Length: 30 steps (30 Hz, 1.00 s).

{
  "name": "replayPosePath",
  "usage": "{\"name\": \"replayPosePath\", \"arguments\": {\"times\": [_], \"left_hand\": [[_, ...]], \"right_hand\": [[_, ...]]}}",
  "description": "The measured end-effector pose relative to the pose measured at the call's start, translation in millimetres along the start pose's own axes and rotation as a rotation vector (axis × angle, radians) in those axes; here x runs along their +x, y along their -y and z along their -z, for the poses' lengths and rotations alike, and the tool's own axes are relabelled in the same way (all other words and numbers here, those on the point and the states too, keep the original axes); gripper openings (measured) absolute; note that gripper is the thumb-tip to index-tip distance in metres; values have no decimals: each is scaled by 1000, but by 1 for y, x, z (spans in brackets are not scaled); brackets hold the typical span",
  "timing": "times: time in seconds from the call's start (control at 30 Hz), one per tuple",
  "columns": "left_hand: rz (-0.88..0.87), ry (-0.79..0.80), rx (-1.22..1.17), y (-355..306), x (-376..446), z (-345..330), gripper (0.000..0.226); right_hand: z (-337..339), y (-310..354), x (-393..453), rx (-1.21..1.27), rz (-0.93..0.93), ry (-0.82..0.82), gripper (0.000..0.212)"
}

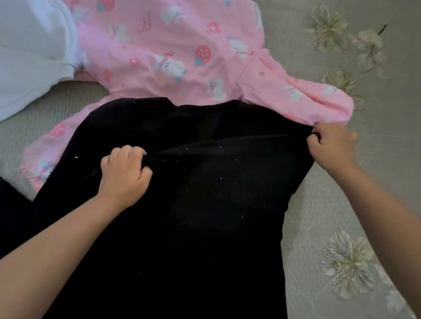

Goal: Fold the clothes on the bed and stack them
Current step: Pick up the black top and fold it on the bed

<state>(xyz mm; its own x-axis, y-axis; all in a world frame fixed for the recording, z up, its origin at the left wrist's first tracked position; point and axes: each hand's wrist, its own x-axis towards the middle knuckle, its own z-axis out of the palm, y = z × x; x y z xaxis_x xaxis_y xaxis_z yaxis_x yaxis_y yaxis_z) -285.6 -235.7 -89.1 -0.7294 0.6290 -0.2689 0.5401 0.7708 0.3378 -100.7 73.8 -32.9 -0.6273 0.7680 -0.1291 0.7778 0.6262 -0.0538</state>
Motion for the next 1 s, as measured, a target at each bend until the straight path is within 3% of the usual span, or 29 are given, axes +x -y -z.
{"name": "replayPosePath", "arguments": {"times": [0.1,0.2,0.37,0.47,0.53,0.57,0.63,0.7,0.87,0.93,1.0], "left_hand": [[47,54,155,-14,10,-6,43],[-2,122,373,-11,20,-15,55],[-37,219,421,0,21,-16,71],[-65,146,288,-2,17,-7,55],[-21,111,162,-7,16,-3,43],[25,116,93,-9,18,-2,40],[155,177,-24,-12,23,2,39],[232,259,-30,-14,30,5,38],[90,349,-18,-24,42,17,22],[53,377,-79,-26,43,24,16],[28,511,-67,-23,42,30,15]], "right_hand": [[-15,-2,13,-153,10,31,20],[-35,-2,25,-162,-6,55,30],[-59,-3,16,208,-40,111,42],[-60,-7,-19,412,15,-10,52],[-64,-11,-55,398,116,-88,58],[-68,-12,-73,354,163,-64,65],[-79,-13,-102,209,232,149,79],[-93,-14,-115,61,217,315,75],[-96,-26,-108,96,132,248,68],[-94,-38,-111,35,140,270,70],[-95,-46,-115,-69,124,344,74]]}}
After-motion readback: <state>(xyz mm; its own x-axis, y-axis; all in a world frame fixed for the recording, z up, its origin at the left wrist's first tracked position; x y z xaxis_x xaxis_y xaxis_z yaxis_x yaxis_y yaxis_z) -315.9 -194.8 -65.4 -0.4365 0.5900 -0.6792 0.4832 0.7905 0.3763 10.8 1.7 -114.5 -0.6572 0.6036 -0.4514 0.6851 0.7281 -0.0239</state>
